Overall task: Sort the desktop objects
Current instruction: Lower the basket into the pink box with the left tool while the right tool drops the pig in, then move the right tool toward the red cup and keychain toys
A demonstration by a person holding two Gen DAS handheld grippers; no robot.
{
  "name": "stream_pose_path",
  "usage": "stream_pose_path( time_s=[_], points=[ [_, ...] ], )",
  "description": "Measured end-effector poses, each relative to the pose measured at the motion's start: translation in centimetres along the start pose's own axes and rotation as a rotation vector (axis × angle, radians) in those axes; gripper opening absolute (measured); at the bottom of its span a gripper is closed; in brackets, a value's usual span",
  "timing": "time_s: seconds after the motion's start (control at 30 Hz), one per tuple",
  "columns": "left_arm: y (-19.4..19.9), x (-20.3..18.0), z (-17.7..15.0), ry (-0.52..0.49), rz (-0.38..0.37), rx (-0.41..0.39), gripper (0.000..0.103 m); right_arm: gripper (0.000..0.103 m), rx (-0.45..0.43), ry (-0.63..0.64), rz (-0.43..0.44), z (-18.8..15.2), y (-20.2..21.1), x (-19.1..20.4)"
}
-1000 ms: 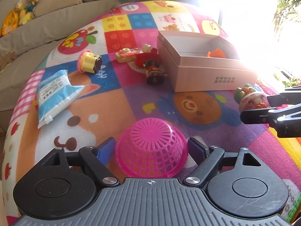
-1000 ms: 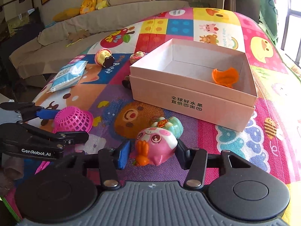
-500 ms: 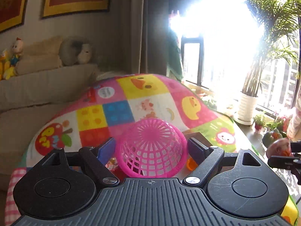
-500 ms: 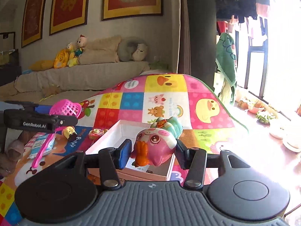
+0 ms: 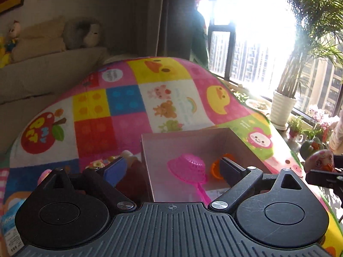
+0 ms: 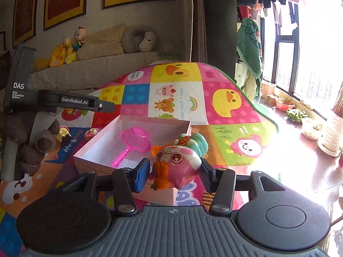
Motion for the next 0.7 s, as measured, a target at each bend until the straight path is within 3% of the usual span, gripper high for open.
stream_pose_path(
  time_s=[0.27, 0.33, 0.57, 0.7],
  points=[
    [4.1, 0.5, -8.0, -0.047, 0.051, 0.097, 0.1, 0.05, 0.044, 0.07, 0.017, 2.4, -6.7, 2.4],
    [4.5, 1.5, -9.3, -0.022, 0.081, 0.11, 0.1, 0.059, 0.07, 0.076, 0.016, 2.2, -8.0, 2.7],
    [5.4, 5.5, -12.0, 0.11, 0.165, 0.157, 0.1, 0.065, 0.101, 0.128, 0.023, 1.2, -7.3, 4.3],
    [6.1, 6.8, -11.7, 0.136, 0.233, 0.116, 0.1, 0.066, 0.102, 0.128, 0.045, 1.7, -6.6, 5.4]
  ],
)
Point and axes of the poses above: each gripper's, at about its wrist camera, not at the fingertips, and y roughly against the way its jaws point, x to its left, z to its top, the point moved 3 cm from there along -y, roughly the way its jaws point, and after that the axes turned 1 degree about x, right-handed, at the moved point
